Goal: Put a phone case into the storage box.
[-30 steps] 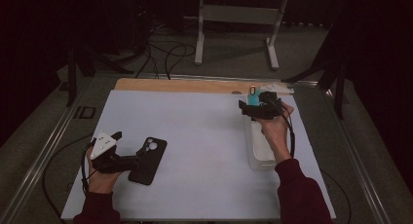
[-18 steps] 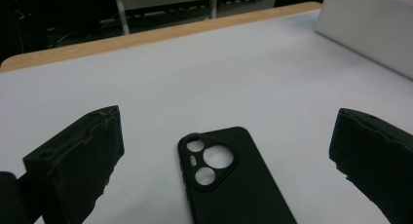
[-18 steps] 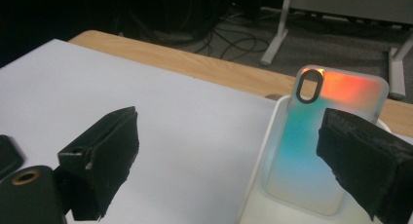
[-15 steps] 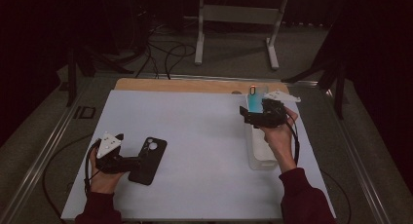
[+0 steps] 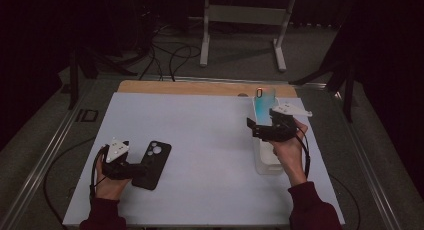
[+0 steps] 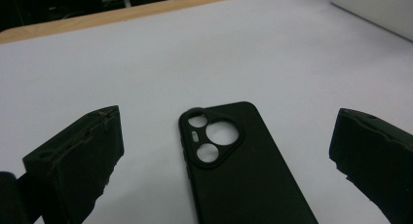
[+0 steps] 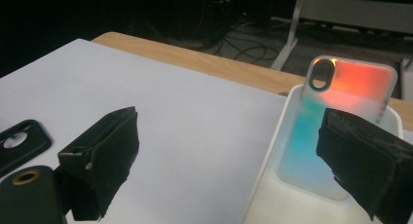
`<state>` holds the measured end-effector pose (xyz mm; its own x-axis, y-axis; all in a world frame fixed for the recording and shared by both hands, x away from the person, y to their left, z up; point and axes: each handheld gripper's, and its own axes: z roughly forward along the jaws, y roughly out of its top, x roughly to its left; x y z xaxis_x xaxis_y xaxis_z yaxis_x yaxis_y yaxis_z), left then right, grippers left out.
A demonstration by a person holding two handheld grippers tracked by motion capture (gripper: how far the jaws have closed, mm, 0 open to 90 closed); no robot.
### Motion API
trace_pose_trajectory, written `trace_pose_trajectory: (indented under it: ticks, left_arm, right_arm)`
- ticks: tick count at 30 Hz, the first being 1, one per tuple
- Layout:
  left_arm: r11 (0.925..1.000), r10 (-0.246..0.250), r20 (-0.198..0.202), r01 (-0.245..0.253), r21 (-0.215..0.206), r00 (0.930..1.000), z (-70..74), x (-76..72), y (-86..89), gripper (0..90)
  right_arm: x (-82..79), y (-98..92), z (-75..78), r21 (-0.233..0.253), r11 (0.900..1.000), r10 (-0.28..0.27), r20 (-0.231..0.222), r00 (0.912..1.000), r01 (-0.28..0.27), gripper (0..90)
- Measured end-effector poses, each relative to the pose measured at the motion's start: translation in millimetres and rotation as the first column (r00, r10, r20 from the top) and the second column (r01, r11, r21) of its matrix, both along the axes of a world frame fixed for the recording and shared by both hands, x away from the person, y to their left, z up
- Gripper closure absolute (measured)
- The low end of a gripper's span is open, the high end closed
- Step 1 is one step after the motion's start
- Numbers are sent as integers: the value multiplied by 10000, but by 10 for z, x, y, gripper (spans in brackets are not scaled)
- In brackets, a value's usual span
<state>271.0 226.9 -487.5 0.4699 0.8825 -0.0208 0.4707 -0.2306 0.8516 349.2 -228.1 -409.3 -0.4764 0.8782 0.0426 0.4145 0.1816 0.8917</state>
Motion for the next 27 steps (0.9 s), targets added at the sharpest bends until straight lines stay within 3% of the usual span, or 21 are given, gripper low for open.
trace_pose_trajectory:
  ticks: [15, 27]
  left_arm:
    - [9994, 47, -431, -32, 338, 9991, -142, -33, -68, 0]
    - [9978, 78, -919, -17, 656, 9957, -223, -4, -124, 0]
  right_arm:
    - [-426, -22, -97, 160, 9998, 69, 741, 9972, -81, 83]
    - [-560, -94, -239, 323, 9993, -186, 688, 9975, 164, 83]
